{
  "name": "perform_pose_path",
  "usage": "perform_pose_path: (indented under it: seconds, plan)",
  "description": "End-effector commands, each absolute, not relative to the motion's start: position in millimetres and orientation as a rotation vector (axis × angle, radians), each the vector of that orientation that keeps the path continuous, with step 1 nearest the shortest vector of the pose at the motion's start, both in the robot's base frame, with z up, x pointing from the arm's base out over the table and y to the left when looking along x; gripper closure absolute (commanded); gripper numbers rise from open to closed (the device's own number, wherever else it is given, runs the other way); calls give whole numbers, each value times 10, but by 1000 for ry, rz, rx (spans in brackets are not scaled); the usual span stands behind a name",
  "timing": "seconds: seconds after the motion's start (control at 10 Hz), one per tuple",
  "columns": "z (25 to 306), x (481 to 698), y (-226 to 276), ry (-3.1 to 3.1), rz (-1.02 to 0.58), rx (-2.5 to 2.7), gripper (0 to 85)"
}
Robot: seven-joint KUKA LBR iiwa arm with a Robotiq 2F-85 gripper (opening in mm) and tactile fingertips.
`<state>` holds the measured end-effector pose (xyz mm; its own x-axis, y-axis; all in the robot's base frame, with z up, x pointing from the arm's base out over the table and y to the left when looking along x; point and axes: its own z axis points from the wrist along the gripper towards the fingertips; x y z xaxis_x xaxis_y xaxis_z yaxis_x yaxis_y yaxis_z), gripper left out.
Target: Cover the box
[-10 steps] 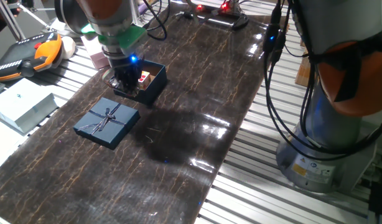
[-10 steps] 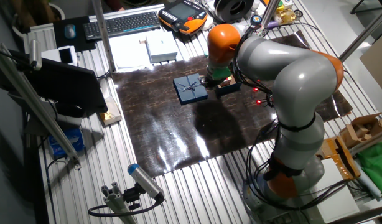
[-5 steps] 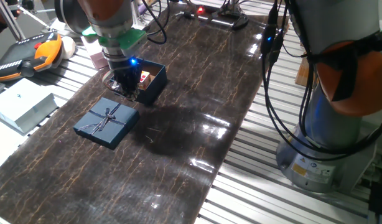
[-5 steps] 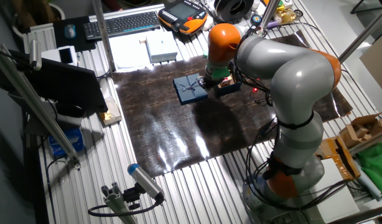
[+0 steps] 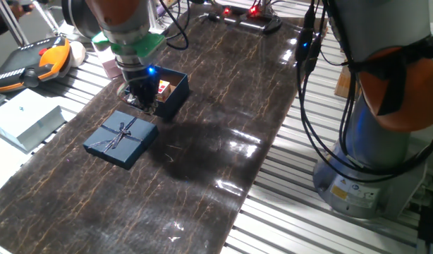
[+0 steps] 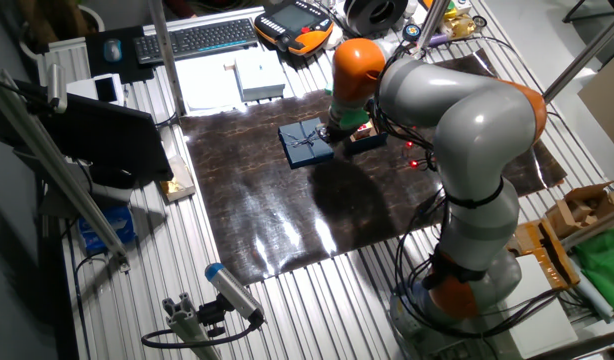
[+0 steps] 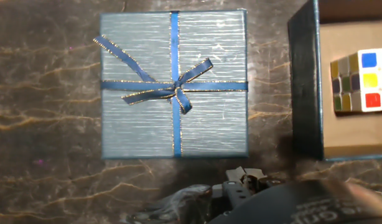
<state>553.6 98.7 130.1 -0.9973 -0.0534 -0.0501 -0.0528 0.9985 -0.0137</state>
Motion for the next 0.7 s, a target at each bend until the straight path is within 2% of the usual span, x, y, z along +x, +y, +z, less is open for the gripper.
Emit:
perform_pose_path:
  seconds: [0.0,0.2,0.4,0.6]
  plan:
    - [1300,5537,989,3082,45,-94,843]
    - [1300,5537,989,3089,74,-84,843]
    - [1300,5537,989,3097,-28,-99,843]
    - [1300,5537,989,3100,-2,-98,843]
